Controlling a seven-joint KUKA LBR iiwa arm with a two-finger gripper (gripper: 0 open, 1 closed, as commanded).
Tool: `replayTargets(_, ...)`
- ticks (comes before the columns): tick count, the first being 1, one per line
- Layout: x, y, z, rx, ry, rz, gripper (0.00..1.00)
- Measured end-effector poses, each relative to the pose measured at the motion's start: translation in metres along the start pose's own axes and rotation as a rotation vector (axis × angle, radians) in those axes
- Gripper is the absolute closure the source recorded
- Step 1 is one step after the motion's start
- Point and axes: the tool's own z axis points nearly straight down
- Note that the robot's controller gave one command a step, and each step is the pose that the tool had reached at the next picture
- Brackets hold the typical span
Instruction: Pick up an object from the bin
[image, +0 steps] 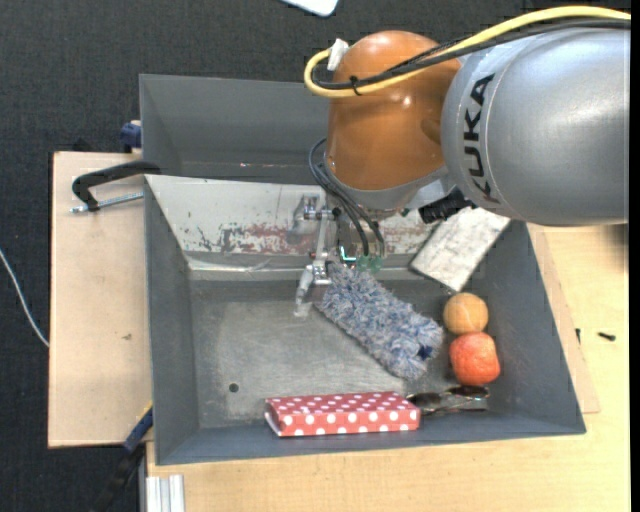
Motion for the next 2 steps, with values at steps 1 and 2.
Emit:
replayTargets(1, -0.002, -0.001, -0.004, -0.001, -0.008, 0.002, 0.0)
replayTargets(2, -0.001, -0.036, 0.079, -0.001, -0.001, 0.087, 0.0)
